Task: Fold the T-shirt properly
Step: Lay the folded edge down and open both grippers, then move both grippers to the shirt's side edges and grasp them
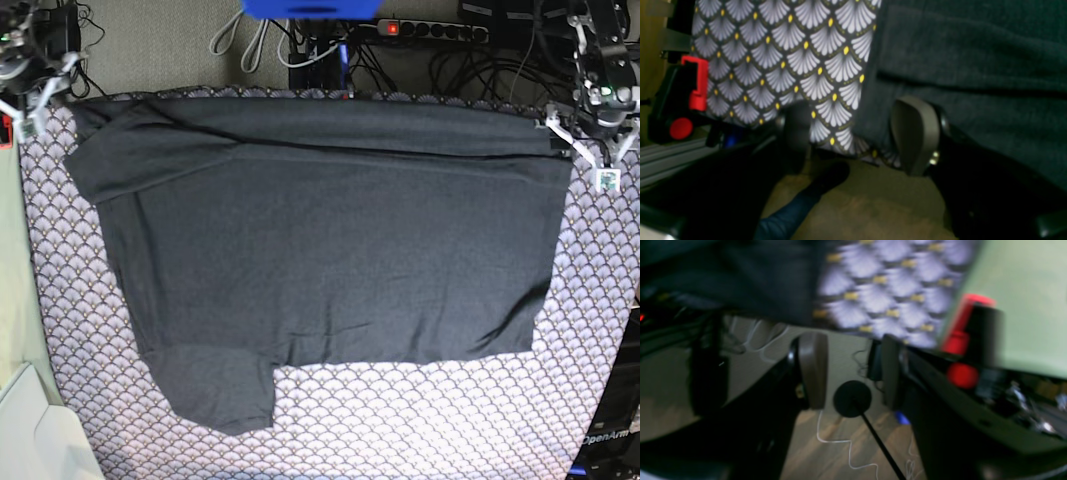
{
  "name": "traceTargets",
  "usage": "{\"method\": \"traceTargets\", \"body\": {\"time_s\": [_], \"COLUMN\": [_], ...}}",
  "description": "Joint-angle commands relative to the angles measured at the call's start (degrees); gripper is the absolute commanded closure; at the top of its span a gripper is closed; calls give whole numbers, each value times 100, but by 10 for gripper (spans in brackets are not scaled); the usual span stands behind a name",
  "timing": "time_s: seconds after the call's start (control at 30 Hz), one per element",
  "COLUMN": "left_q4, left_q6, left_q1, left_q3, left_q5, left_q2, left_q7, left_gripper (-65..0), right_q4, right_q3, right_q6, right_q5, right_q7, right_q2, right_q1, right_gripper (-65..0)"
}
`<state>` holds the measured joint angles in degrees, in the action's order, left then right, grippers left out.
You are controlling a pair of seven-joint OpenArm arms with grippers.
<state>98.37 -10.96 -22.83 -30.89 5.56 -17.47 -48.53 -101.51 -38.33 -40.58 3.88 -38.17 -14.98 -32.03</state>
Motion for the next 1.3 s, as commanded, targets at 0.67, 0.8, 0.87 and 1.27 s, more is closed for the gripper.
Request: {"method": "traceTargets", "body": {"time_s": [0.67,0.8,0.87,1.27], "left_q4": [-1604,-2843,-3406,-7353], "left_q6": [46,90,107,142], "left_q1": [4081,4819,5057,6428], "left_q3": [-150,369,553,1019], "left_q5": [-68,-77,-77,-68], "left_q2": [73,108,117,117], "left_q7": [93,867,1420,4067], "left_gripper": [-411,-410,-410,-409], "right_q4": [-51,-16,11,134], "right_q3": [523,892,1033,1305], "right_q6": [58,58,58,58], "right_q5": [-1236,-1737,-1887,-1966], "right_q7": [59,59,59,-117], "right_q2": [52,377,483,500], "right_q1": [2706,2891,2900,3023], "right_gripper": [-276,-276,-275,-275]}}
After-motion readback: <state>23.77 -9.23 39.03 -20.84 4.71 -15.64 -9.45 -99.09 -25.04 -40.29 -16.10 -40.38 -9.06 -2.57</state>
